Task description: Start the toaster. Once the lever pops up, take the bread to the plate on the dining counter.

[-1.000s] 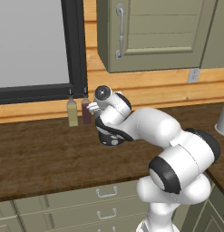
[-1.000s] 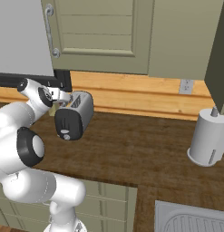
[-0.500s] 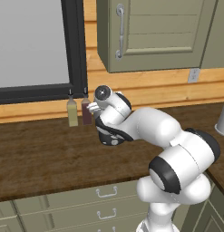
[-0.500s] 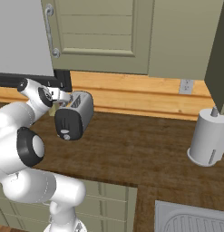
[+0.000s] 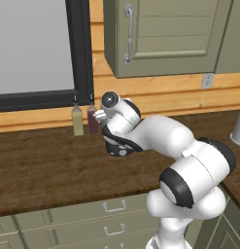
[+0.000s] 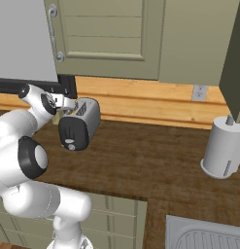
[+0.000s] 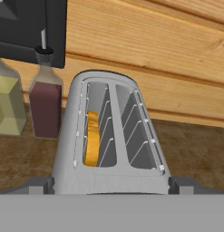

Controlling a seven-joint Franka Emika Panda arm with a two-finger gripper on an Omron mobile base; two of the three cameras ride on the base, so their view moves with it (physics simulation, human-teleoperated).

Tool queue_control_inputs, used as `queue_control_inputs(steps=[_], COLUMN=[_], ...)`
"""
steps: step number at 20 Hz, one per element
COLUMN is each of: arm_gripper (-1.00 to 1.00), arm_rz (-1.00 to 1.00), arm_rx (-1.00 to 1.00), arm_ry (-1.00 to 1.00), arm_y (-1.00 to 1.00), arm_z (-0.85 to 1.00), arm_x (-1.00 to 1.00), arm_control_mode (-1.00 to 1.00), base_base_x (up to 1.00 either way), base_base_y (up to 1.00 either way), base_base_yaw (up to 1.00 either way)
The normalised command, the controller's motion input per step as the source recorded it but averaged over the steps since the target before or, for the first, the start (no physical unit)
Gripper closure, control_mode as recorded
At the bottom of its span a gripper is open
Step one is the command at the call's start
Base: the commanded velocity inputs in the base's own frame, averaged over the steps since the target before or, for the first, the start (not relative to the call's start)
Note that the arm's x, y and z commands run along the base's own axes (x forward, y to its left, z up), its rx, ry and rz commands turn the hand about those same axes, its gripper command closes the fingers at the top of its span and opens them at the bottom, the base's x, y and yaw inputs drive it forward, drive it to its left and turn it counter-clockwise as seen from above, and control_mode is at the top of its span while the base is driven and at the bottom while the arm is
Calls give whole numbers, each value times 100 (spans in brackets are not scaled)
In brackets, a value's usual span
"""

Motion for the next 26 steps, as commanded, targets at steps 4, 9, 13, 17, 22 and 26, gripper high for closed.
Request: queue_control_inputs(steps=[4, 9, 13, 17, 22, 26], arm_gripper=[-100, -100, -100, -100, -100, -100], arm_rz=[0, 0, 0, 0, 0, 0], arm_rx=[0, 0, 0, 0, 0, 0], arm_ry=[0, 0, 0, 0, 0, 0], arm_y=[0, 0, 0, 0, 0, 0], arm_z=[0, 0, 0, 0, 0, 0], arm_x=[0, 0, 0, 0, 0, 0], arm_control_mode=[-100, -100, -100, -100, -100, -100], base_base_x=[0, 0, 0, 0, 0, 0], base_base_y=[0, 0, 0, 0, 0, 0], base_base_yaw=[0, 0, 0, 0, 0, 0])
